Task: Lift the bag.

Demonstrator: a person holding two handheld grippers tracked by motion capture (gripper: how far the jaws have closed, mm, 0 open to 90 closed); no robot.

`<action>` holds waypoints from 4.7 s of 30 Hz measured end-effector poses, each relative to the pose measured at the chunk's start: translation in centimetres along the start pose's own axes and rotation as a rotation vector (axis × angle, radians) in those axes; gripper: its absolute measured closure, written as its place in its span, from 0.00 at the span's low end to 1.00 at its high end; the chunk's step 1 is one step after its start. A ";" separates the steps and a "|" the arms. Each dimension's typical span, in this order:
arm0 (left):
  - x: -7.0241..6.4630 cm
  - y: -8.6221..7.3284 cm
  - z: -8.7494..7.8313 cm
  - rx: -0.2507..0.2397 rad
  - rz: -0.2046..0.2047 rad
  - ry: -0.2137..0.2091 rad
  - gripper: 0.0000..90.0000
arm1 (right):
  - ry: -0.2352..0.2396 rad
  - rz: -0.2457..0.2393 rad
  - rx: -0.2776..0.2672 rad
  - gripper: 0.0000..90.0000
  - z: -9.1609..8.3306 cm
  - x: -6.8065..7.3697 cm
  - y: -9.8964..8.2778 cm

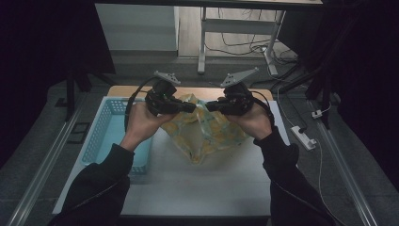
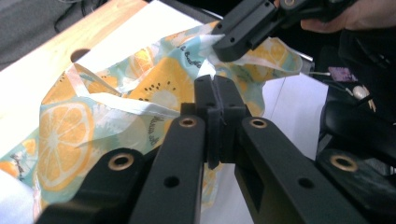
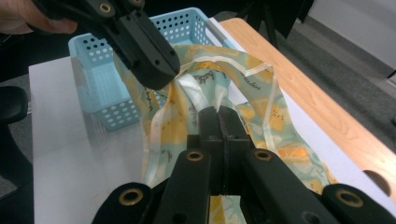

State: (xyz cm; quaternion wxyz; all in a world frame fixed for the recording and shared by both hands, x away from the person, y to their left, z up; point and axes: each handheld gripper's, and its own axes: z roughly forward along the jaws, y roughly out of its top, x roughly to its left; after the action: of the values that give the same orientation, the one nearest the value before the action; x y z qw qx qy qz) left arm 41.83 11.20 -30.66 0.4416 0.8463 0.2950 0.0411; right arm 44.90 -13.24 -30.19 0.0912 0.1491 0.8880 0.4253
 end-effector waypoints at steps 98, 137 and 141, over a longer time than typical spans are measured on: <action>2.2 -3.3 0.5 -0.018 -0.010 0.171 0.18 | -0.090 0.096 -0.084 0.50 -1.0 -1.6 -2.3; 0.5 -17.2 0.4 -0.045 -0.115 0.160 0.00 | -0.119 0.196 -0.077 0.02 2.2 0.5 -12.6; 0.1 -18.5 0.0 -0.061 -0.130 0.168 0.00 | -0.149 0.193 -0.063 0.01 2.3 0.8 -13.6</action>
State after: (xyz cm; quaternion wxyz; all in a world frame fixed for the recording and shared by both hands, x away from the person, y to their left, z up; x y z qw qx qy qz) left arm 33.34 19.26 -44.95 0.4426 0.8050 0.3841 0.0922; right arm 42.32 -19.35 -42.31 0.1199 0.2622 0.8465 0.4475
